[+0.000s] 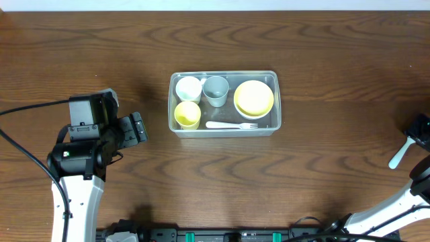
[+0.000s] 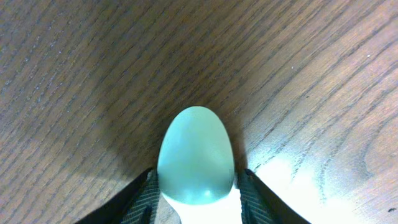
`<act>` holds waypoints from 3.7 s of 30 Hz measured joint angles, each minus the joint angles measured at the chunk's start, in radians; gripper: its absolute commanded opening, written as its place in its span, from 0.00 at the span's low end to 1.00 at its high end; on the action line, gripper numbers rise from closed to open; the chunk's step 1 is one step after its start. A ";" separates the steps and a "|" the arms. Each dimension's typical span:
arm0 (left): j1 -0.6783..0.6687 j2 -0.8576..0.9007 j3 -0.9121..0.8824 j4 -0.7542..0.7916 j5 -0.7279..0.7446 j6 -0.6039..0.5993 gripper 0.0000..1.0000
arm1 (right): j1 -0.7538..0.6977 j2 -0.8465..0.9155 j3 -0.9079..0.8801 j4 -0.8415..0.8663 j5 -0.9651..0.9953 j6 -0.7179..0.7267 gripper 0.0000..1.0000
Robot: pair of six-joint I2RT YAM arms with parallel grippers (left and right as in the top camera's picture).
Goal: Pack container
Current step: 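Move the right gripper to the pale green spoon and grasp its handle, then carry the spoon with the right gripper into the container and release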
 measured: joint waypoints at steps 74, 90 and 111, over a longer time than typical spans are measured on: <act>0.000 0.000 0.000 -0.008 0.000 0.000 0.89 | 1.425 -0.304 0.001 0.098 -0.125 -0.392 0.01; 0.000 0.000 0.000 -0.008 0.000 0.000 0.89 | 1.443 -0.175 0.001 -0.001 -0.134 -0.460 0.38; 0.000 0.000 0.000 -0.008 0.000 0.000 0.89 | 1.347 -0.256 0.055 0.008 -0.031 -0.317 0.71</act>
